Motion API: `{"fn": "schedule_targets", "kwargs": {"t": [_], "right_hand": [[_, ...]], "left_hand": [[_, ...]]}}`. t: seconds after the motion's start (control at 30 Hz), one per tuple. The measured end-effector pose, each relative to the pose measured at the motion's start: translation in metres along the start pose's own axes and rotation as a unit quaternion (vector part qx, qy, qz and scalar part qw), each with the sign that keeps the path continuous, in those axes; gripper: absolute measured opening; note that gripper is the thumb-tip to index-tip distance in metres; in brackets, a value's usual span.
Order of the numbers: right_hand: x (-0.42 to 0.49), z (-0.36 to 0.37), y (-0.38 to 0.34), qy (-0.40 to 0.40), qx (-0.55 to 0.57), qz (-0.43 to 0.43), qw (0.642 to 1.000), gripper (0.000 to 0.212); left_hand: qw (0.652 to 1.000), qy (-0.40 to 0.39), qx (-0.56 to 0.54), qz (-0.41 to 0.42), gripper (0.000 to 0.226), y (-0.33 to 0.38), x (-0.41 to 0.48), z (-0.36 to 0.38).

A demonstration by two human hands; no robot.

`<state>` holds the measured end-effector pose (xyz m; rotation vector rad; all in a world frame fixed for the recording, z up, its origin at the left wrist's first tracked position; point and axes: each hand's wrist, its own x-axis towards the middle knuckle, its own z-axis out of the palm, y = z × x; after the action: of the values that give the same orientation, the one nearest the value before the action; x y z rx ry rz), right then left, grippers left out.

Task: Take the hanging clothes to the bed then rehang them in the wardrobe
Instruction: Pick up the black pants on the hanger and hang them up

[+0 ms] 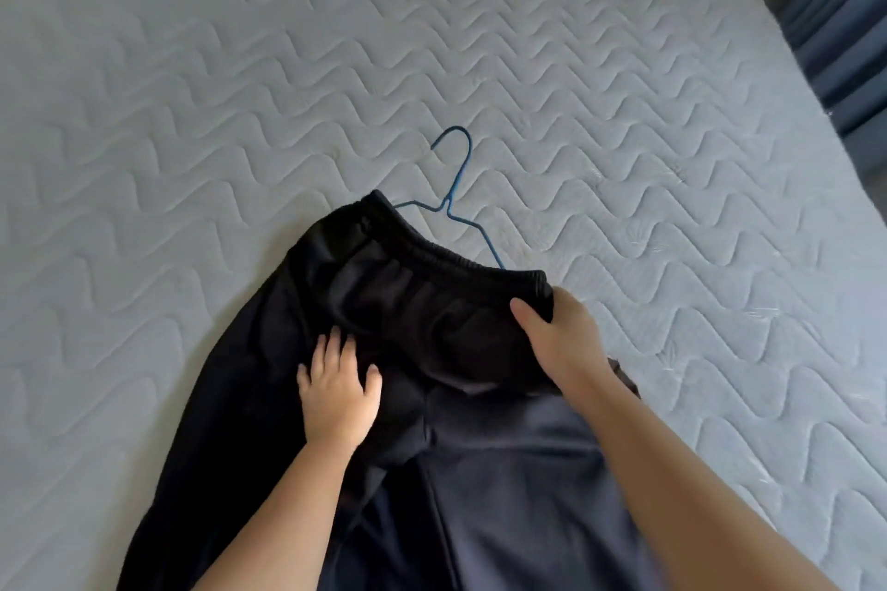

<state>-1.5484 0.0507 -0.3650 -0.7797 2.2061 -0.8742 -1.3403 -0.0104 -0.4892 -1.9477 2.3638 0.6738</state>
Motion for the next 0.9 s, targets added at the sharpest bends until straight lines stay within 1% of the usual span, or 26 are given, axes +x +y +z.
{"fn": "schedule_targets", "kwargs": {"t": [0.07,0.13,0.23,0.37,0.47,0.57,0.63,0.7,0.8,0.9], "right_hand": [[-0.035,-0.020,-0.003,0.026,-0.005,-0.010,1.000,0.022],[-0.068,-0.039,-0.008,0.035,-0.009,-0.024,0.999,0.018],[-0.119,-0.061,-0.020,0.033,-0.013,-0.037,0.999,0.022],[-0.187,-0.087,-0.031,0.051,-0.025,-0.046,0.997,0.027],[-0.241,-0.110,-0.045,0.069,-0.002,-0.061,0.996,0.025],[-0.292,-0.132,-0.061,0.081,0.013,-0.083,0.993,0.023],[-0.324,-0.146,-0.071,0.088,0.035,-0.091,0.991,0.020],[-0.354,-0.160,-0.079,0.097,0.054,-0.103,0.988,0.018],[-0.398,-0.179,-0.088,0.112,0.070,-0.125,0.983,0.017],[-0.440,-0.199,-0.093,0.118,0.062,-0.154,0.979,0.017]], "left_hand": [[0.997,-0.028,-0.065,0.006,0.051,0.003,-0.023,-0.026],[0.993,-0.015,-0.119,0.020,0.047,0.002,-0.060,-0.057],[0.983,0.006,-0.181,0.039,0.040,-0.002,-0.113,-0.104],[0.981,0.057,-0.167,0.081,0.040,-0.007,-0.153,-0.163],[0.977,0.100,-0.144,0.119,0.051,-0.003,-0.177,-0.216],[0.973,0.123,-0.129,0.150,0.066,0.000,-0.199,-0.259],[0.970,0.128,-0.135,0.156,0.070,0.000,-0.213,-0.283],[0.965,0.130,-0.154,0.169,0.066,-0.002,-0.227,-0.303],[0.943,0.136,-0.194,0.232,0.048,-0.007,-0.251,-0.322],[0.942,0.136,-0.215,0.217,0.053,-0.011,-0.276,-0.337]]}}
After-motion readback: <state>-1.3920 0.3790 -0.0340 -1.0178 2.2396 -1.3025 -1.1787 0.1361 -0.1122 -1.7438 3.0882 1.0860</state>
